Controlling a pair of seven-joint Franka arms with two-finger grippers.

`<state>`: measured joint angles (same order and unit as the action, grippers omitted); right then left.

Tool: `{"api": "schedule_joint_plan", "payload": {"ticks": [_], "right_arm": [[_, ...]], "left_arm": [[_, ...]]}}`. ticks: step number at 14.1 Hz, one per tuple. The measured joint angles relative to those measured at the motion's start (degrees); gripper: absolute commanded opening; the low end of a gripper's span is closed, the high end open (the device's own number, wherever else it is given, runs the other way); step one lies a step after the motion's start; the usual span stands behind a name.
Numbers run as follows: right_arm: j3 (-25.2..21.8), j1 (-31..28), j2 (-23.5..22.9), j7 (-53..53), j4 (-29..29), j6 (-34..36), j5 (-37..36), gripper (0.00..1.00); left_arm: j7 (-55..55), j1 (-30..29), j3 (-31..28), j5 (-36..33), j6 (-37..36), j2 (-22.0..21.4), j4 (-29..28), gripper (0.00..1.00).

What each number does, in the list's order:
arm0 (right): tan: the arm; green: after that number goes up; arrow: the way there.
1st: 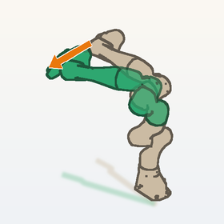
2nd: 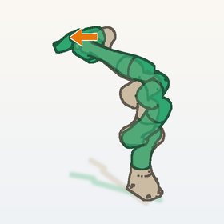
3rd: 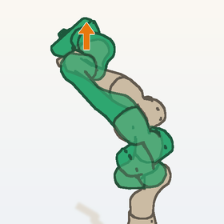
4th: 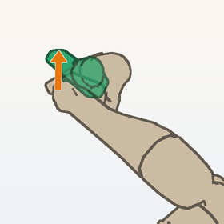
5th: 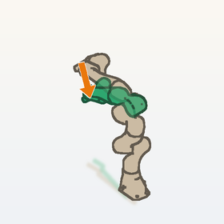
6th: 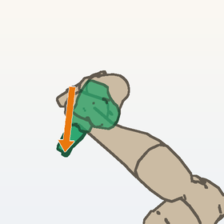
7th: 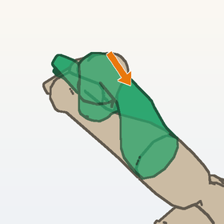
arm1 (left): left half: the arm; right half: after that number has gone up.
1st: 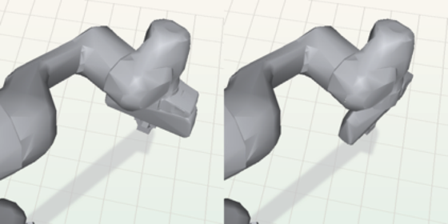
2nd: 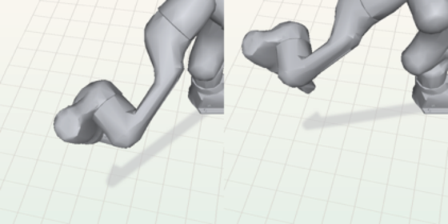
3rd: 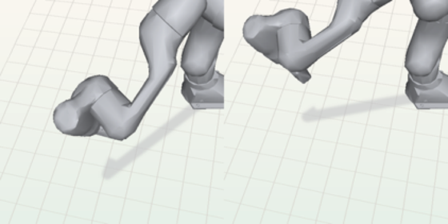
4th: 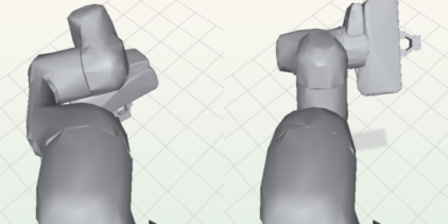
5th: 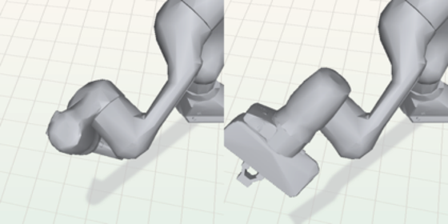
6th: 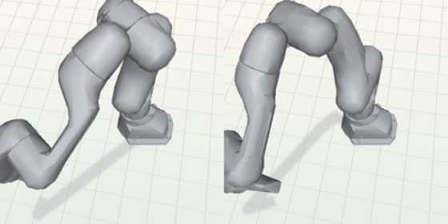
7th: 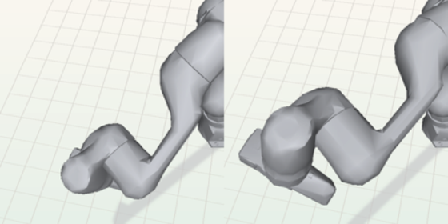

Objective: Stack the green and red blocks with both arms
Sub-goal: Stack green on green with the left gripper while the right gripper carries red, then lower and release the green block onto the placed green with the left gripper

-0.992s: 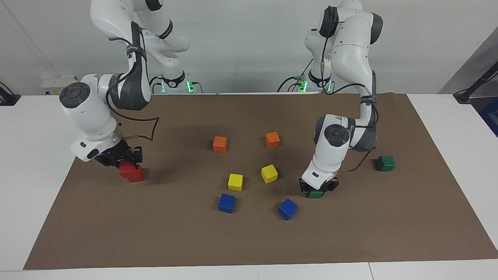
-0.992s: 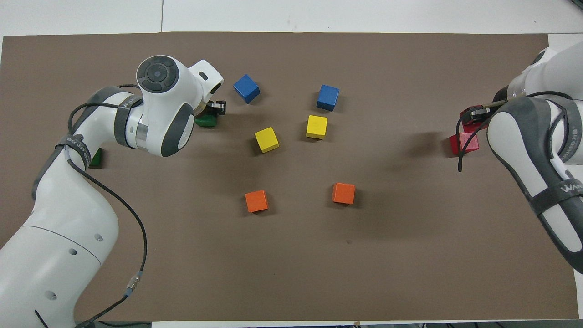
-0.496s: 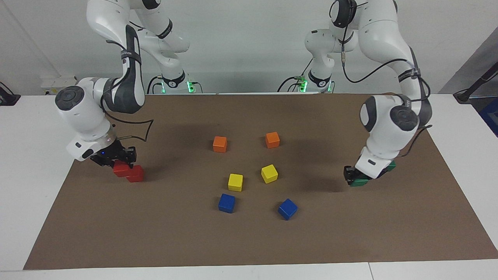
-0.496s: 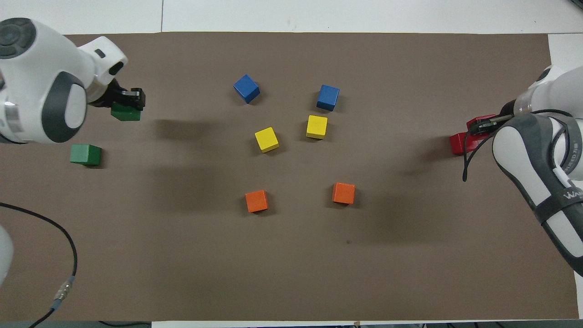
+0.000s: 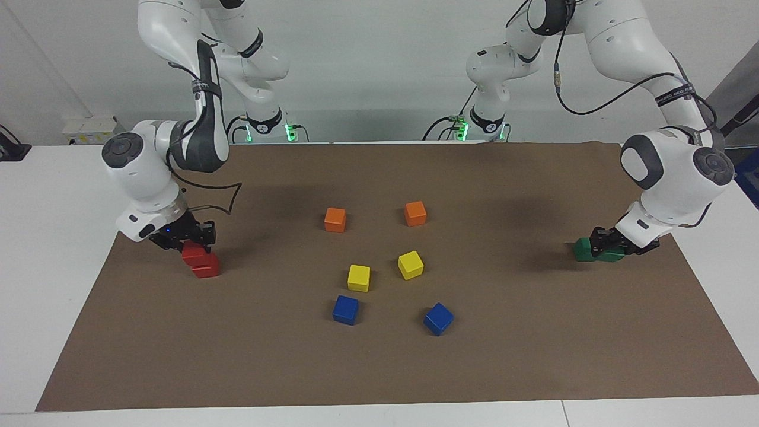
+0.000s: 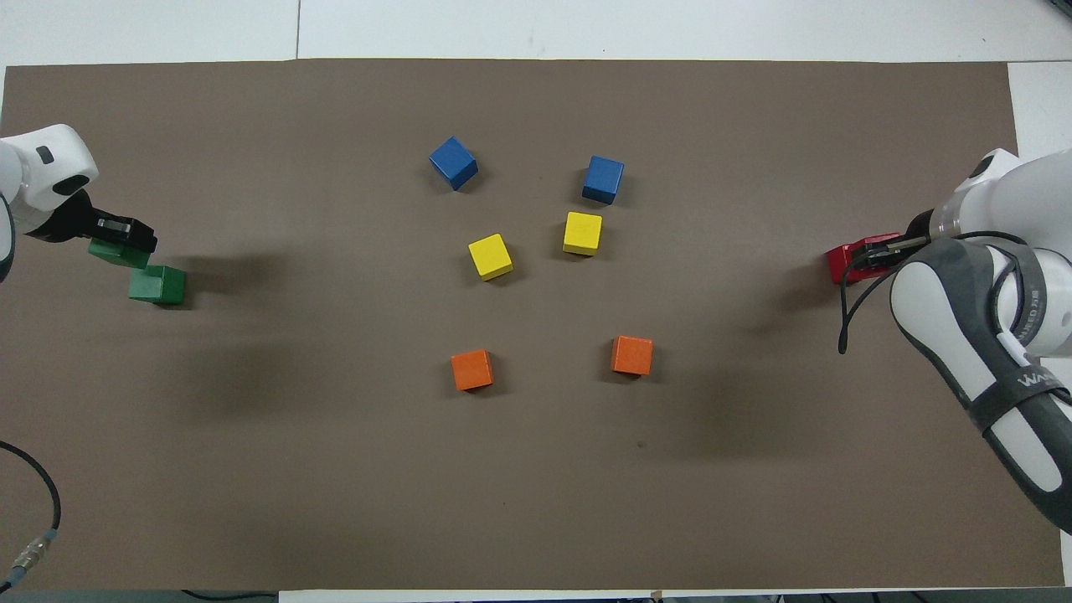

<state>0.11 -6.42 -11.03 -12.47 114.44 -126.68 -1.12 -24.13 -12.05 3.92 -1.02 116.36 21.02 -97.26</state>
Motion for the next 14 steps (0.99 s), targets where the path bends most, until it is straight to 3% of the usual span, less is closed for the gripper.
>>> {"api": "schedule_joint_plan", "payload": {"ticks": [5,14], "right_arm": [[0.0,0.0,0.5,0.7,1.1,-1.5,0.0,0.01],[0.0,0.0,0.5,0.7,1.7,-3.7,0.0,0.01]], "left_arm": [[-3.7,-2.2,0.0,1.9,6.1,-2.7,-7.8,0.00],[-3.8,-2.8,0.0,3.6,12.6,-6.6,-14.5,0.00]]}}
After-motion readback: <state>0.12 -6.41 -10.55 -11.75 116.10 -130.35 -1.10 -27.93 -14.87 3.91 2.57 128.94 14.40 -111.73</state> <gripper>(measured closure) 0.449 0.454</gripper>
